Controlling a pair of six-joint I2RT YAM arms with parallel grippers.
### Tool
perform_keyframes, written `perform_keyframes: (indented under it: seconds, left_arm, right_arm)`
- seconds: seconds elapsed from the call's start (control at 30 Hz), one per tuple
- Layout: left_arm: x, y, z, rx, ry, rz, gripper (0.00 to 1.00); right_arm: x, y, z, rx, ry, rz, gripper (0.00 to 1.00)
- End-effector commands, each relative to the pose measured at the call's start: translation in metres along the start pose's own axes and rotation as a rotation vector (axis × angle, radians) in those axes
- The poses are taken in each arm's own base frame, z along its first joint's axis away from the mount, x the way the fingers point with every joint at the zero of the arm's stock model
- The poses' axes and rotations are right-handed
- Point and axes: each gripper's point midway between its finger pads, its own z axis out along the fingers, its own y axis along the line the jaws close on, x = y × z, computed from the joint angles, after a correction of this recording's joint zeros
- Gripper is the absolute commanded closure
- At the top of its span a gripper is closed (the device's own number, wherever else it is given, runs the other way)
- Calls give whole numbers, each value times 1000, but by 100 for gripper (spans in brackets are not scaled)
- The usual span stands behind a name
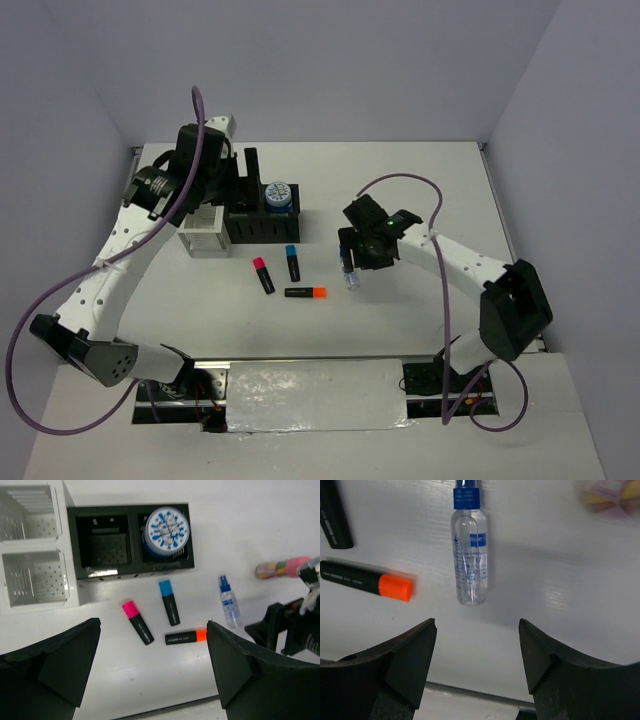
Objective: Sort the stationery into containers
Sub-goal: Pick up the stationery from the center of the board.
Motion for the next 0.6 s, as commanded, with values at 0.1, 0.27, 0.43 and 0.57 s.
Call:
perform_keyframes:
  seconds: [0.1, 0.27, 0.43, 0.57]
  left_arm:
    - [30, 7, -3, 5, 69, 2, 1]
    - [38, 7, -5, 19, 88, 8, 1]
    - [43, 8, -5, 23, 95, 14, 1]
    - [46, -1, -4, 78, 101, 5, 1]
  right_arm:
    - [-3, 14, 49, 11, 28, -35, 28]
    - [7, 10, 79, 53, 75, -59, 35]
    - [21, 8, 99, 52, 104, -72, 59]
    - [19, 8, 88, 44, 74, -48, 100]
